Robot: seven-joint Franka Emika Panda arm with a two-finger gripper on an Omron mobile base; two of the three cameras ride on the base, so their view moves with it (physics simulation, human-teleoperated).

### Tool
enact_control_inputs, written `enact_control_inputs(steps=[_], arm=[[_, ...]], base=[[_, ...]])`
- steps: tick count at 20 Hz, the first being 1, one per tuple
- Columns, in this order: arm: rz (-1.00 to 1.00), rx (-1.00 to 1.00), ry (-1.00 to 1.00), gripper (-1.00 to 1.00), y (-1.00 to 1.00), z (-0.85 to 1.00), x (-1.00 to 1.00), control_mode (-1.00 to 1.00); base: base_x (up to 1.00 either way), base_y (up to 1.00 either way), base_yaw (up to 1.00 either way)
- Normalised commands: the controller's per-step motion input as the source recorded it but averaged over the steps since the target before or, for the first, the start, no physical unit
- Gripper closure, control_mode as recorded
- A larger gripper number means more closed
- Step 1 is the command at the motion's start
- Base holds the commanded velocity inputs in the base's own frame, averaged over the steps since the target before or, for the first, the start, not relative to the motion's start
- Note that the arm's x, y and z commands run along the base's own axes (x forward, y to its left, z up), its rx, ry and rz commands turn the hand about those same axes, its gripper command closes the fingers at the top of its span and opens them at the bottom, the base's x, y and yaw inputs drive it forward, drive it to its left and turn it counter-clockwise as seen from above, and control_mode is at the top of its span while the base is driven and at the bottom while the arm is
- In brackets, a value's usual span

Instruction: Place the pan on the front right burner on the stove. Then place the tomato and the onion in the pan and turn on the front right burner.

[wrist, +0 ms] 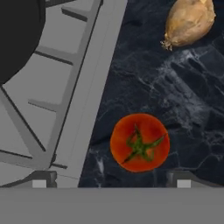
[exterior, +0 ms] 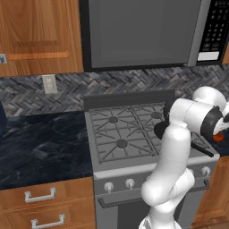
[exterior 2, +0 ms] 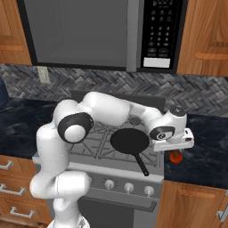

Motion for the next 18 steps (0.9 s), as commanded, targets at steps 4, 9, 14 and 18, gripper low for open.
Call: enact_control_inputs(steps=[4, 9, 14, 18], arm=[[0.0, 0.1, 0.04, -1.0, -0.28, -0.21, 0.34, -1.0], [-0.02, 0.05, 0.04, -1.0, -0.31, -0.1, 0.22, -1.0], [-0.01, 0.04, 0.07, -1.0, -0.2, -0.15, 0.15, -1.0], [0.0, 0.08, 0.14, -1.0, 0.04, -0.35, 0.0, -1.0]], base=[[0.0, 0.0, 0.0], [0.0, 0.0, 0.0], [0.0, 0.0, 0.0], [0.0, 0.0, 0.0]])
